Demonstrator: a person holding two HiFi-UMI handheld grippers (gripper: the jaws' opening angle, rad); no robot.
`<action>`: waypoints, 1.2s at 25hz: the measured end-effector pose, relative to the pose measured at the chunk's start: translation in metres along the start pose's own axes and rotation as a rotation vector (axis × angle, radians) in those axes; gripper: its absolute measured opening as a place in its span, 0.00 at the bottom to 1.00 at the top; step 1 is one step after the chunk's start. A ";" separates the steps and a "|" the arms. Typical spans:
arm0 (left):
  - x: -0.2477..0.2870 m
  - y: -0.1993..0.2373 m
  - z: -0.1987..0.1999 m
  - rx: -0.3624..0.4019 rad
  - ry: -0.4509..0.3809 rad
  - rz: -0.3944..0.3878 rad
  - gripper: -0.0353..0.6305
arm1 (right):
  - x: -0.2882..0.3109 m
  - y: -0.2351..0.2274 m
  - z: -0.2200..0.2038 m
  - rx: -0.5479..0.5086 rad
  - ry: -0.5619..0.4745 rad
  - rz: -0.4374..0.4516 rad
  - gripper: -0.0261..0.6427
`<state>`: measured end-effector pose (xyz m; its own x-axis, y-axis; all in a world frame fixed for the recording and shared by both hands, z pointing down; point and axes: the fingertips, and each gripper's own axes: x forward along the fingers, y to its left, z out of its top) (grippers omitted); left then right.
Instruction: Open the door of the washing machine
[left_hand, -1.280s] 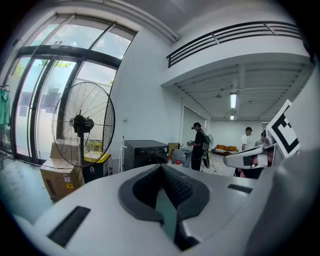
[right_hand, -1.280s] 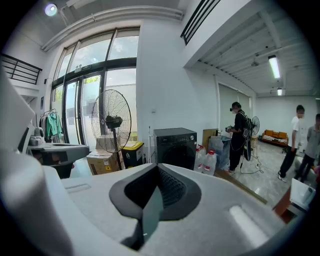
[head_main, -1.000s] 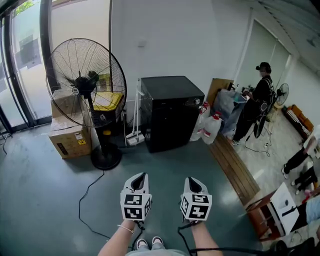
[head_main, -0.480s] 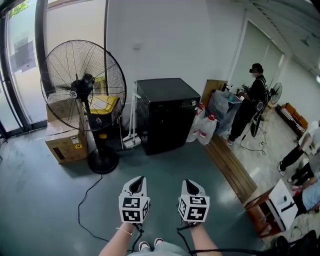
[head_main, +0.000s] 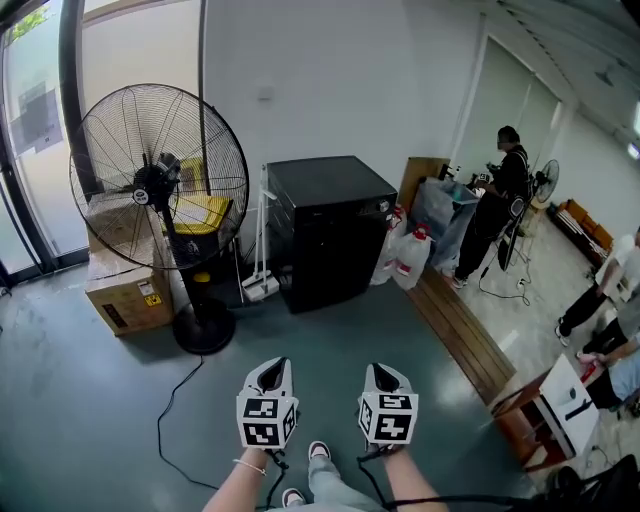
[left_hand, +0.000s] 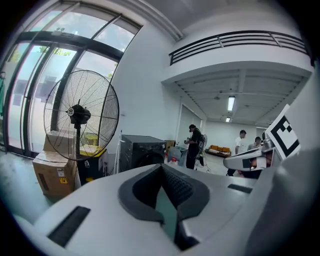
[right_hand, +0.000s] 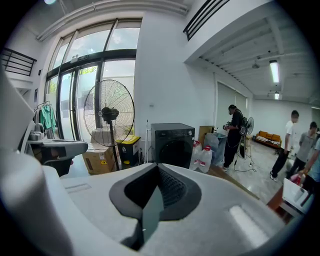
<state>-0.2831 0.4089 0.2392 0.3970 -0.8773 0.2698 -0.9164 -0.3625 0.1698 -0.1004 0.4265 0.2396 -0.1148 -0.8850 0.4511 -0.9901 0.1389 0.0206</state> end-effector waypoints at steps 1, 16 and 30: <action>0.004 0.000 0.000 0.001 0.001 -0.002 0.06 | 0.004 -0.001 0.001 0.000 0.000 0.002 0.05; 0.109 0.001 0.038 0.026 -0.002 -0.003 0.06 | 0.094 -0.053 0.052 0.001 0.003 0.003 0.05; 0.213 -0.003 0.053 0.024 0.031 0.020 0.06 | 0.181 -0.112 0.081 0.019 0.028 0.033 0.05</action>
<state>-0.1987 0.2065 0.2457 0.3801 -0.8742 0.3021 -0.9248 -0.3530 0.1420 -0.0168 0.2146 0.2470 -0.1459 -0.8674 0.4758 -0.9872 0.1593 -0.0122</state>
